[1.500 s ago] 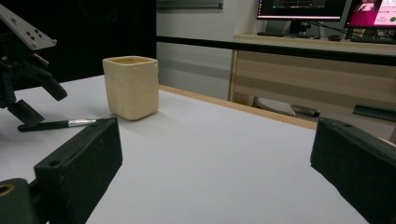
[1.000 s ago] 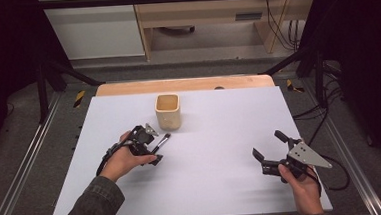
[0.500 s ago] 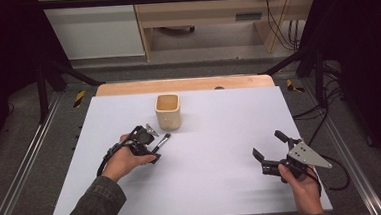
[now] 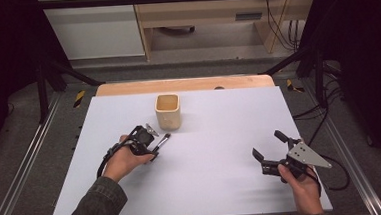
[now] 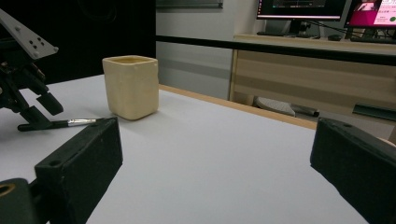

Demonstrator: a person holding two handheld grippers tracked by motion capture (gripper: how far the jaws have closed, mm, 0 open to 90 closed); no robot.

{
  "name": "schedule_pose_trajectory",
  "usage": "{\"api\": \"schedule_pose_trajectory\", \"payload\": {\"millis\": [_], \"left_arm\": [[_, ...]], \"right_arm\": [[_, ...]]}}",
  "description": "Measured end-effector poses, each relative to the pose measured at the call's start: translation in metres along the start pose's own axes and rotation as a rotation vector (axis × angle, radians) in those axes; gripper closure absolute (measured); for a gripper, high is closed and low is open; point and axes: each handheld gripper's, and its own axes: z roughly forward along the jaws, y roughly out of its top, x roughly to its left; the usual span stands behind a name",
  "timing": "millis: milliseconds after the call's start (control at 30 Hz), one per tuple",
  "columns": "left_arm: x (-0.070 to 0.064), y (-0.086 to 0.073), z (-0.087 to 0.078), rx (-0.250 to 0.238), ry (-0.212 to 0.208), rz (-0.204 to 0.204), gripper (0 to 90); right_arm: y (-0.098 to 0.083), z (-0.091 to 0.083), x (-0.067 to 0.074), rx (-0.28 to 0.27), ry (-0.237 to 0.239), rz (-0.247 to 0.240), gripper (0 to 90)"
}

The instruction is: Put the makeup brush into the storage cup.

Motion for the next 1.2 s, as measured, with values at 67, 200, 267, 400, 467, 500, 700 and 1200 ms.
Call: {"api": "schedule_pose_trajectory", "payload": {"millis": [67,200,267,400,467,500,700,1200], "left_arm": [[-0.001,0.0006,0.0004,0.003,0.0,-0.001,52.7],[-0.0015,0.0016,0.0008,0.01,-0.003,0.001,57.5],[-0.0015,0.0019,0.0009,0.02,-0.004,0.002,59.4],[-0.0016,0.002,0.0015,0.03,-0.007,0.001,63.1],[-0.0015,0.0021,0.0015,0.031,-0.008,-0.001,64.6],[-0.0015,0.0022,0.0013,0.032,-0.006,-0.001,65.7],[-0.0006,0.0019,0.0001,0.032,-0.007,-0.007,69.9],[-0.0022,0.0028,0.0024,0.043,-0.012,0.004,72.9]], "right_arm": [[0.0,-0.0001,-0.0001,0.001,0.001,0.0,2.8],[0.0,-0.0001,-0.0002,0.001,0.001,0.0,2.8],[-0.0001,0.0001,-0.0001,0.0,0.0,-0.001,2.8],[-0.0001,0.0001,0.0001,0.001,0.0,0.0,2.8],[-0.0001,0.0001,0.0001,0.001,0.0,0.0,2.8],[-0.0001,0.0002,0.0001,0.0,0.0,0.0,2.8],[0.0,0.0008,0.0008,0.003,0.001,0.001,2.8],[-0.0001,0.0009,0.001,0.008,0.004,-0.003,2.7]]}}
